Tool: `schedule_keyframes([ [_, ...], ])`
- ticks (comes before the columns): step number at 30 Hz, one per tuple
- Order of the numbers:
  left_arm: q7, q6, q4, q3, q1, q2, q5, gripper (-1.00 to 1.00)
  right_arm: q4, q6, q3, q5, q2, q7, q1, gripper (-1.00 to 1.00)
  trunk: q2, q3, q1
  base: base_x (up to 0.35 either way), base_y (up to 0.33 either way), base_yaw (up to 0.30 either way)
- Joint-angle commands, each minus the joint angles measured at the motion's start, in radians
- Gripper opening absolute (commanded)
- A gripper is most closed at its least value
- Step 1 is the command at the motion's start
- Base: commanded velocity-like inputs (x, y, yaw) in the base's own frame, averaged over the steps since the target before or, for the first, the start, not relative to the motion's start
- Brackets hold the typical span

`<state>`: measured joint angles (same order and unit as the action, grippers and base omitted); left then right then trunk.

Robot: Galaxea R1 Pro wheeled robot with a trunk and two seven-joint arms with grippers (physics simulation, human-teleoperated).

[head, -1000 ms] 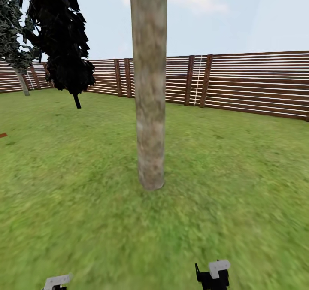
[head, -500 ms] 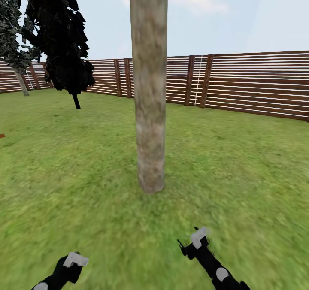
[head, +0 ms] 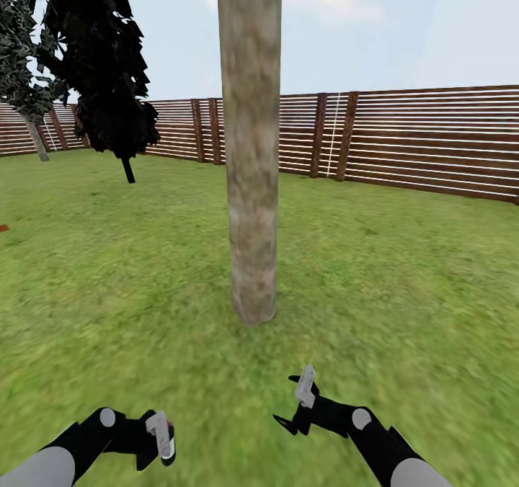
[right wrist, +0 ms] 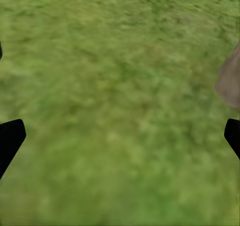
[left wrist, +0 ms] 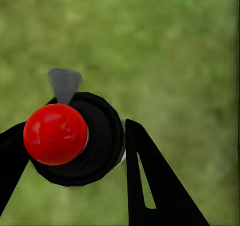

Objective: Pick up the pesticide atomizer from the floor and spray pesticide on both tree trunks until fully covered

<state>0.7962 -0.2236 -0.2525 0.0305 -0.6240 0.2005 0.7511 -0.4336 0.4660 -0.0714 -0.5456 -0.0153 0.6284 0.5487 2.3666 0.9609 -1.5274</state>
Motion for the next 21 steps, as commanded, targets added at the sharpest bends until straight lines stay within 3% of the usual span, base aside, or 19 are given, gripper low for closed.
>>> schedule_keyframes([
  [1,0.012,-0.003,-0.004,0.02,0.0,-0.005,0.004,-1.0,-0.001,0.006,-0.002,-0.014,-0.002,0.009,0.0,1.0,0.0,0.001,0.0,0.0,0.0,0.0],
  [5,0.033,0.0,-0.007,0.107,0.0,-0.044,0.005,-1.0,-0.002,-0.001,-0.036,-0.044,-0.021,0.085,0.001,1.0,0.0,0.001,0.0,0.0,0.0,0.0],
  [6,0.036,0.001,-0.008,0.137,-0.001,-0.078,0.005,-1.0,-0.003,-0.004,-0.042,-0.048,-0.025,0.102,0.001,-1.0,0.0,0.001,0.0,0.0,0.0,0.0],
  [9,0.037,0.001,-0.008,0.184,-0.002,-0.109,0.005,-1.0,-0.018,-0.004,-0.044,-0.049,-0.032,0.107,0.001,-1.0,0.0,0.001,0.0,0.0,0.0,0.0],
  [13,0.037,0.001,-0.009,0.195,-0.002,-0.143,0.006,-1.0,-0.028,-0.005,-0.052,-0.049,-0.049,0.108,0.001,-1.0,0.0,0.001,0.0,0.0,0.0,0.0],
  [15,0.037,0.001,-0.01,0.196,-0.002,-0.159,0.009,-1.0,-0.029,-0.005,-0.077,-0.05,-0.056,0.108,0.001,-1.0,0.0,0.001,0.0,0.0,0.0,0.0],
  [16,0.037,0.001,-0.01,0.196,-0.002,-0.168,0.027,-1.0,-0.03,-0.006,-0.092,-0.05,-0.061,0.108,0.001,-1.0,0.0,0.001,0.0,0.0,0.0,0.0],
  [18,0.036,0.004,-0.009,0.194,-0.002,-0.191,0.103,-1.0,-0.028,-0.006,-0.109,-0.05,-0.07,0.108,0.001,-1.0,0.0,0.001,0.0,0.0,0.0,0.0],
  [21,0.036,0.016,-0.028,0.193,-0.006,-0.214,0.131,-1.0,-0.028,-0.006,-0.115,-0.05,-0.075,0.108,0.001,-1.0,0.0,0.001,0.0,0.0,0.0,0.0],
])
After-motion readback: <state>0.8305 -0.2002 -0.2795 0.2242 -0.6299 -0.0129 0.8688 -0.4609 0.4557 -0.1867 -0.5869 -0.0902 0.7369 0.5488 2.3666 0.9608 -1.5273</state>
